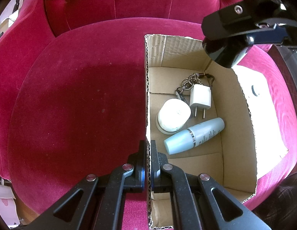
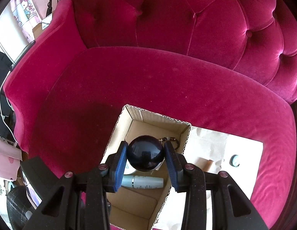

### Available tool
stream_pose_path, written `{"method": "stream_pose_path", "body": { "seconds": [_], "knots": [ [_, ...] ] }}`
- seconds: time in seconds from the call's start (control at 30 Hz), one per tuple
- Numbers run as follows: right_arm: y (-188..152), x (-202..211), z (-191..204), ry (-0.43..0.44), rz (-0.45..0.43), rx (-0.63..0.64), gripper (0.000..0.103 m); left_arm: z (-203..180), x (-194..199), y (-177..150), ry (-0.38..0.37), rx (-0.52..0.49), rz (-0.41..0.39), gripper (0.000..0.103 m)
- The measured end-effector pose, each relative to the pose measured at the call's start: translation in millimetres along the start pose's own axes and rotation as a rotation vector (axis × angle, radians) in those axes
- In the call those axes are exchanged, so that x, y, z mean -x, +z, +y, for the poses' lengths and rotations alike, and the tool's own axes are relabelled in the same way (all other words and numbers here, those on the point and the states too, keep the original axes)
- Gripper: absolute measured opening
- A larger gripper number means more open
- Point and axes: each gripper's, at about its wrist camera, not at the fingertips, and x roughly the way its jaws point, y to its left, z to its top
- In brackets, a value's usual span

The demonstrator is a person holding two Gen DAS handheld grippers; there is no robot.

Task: Organize rigid objects
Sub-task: 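Lower the black ball into the box and open the right tool, then move the right tool back to the copper lipstick tube on the paper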

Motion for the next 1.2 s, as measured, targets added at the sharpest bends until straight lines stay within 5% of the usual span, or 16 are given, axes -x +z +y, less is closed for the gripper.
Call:
{"method": "stream_pose_path", "body": {
  "seconds": [0.17, 0.27, 0.77, 1.2],
  "knots": [
    [2.3, 3.2, -4.6, -0.031, -0.033, -0.033, 0.092, -0.5, 0.2, -0.1, -0.001, -0.001, -0.001, 0.003],
    [7.8, 5.0, -8.6, -0.048, -0.037, -0.038, 0.103, -0.3, -0.4, -0.7, -0.001, -0.001, -0.001, 0.003],
    [15.7, 9.6, -24.4, -0.073, -0.041, -0.031, 0.103, -1.6, -2.7, -0.3, 0.001, -0.004, -0.001, 0.003],
    [3.4, 12.6, -79.1, -0.138, -0.036, -0.092, 0.103, -2.0, -2.0, -0.9, 0.001, -0.004, -0.001, 0.003]
  ]
}}
